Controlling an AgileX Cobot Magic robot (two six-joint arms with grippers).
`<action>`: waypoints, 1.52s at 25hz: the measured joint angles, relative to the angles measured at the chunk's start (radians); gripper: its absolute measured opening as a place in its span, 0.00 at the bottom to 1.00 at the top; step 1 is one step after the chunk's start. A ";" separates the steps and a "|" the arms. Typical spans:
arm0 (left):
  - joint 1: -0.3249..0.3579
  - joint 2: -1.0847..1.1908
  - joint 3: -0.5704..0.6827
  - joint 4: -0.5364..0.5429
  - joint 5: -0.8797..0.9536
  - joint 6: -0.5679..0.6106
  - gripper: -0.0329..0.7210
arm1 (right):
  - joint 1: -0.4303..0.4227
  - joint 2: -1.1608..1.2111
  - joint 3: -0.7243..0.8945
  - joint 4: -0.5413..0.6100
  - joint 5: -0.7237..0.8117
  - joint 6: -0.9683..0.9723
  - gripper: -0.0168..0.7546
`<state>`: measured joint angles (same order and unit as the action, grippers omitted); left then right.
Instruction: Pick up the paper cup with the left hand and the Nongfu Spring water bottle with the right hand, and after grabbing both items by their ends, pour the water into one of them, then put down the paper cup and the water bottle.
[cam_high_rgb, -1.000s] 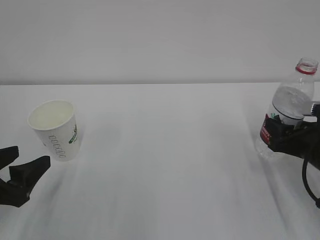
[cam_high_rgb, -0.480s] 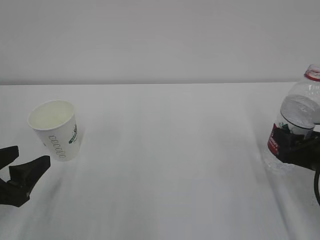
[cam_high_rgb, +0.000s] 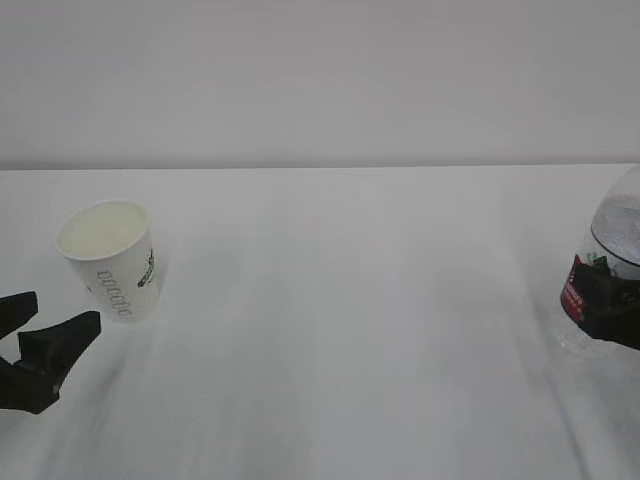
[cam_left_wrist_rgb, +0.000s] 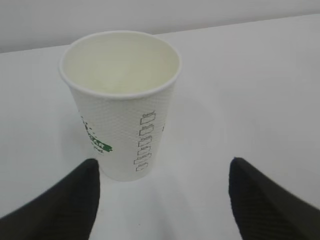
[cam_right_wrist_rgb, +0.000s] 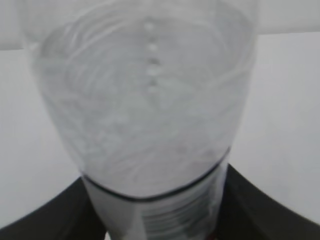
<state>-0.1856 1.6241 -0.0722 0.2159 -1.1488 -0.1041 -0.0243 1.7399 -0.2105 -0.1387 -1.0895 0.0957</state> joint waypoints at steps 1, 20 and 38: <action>0.000 0.000 0.000 0.000 0.000 0.000 0.82 | 0.000 -0.012 0.007 0.000 0.002 0.000 0.57; 0.000 0.007 0.000 -0.009 0.000 0.000 0.73 | 0.000 -0.077 0.036 0.006 0.010 0.000 0.57; 0.000 0.248 -0.143 -0.008 0.000 0.000 0.93 | 0.000 -0.077 0.036 0.008 0.010 -0.002 0.57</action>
<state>-0.1856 1.8725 -0.2156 0.2083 -1.1488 -0.1041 -0.0243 1.6628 -0.1740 -0.1312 -1.0794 0.0939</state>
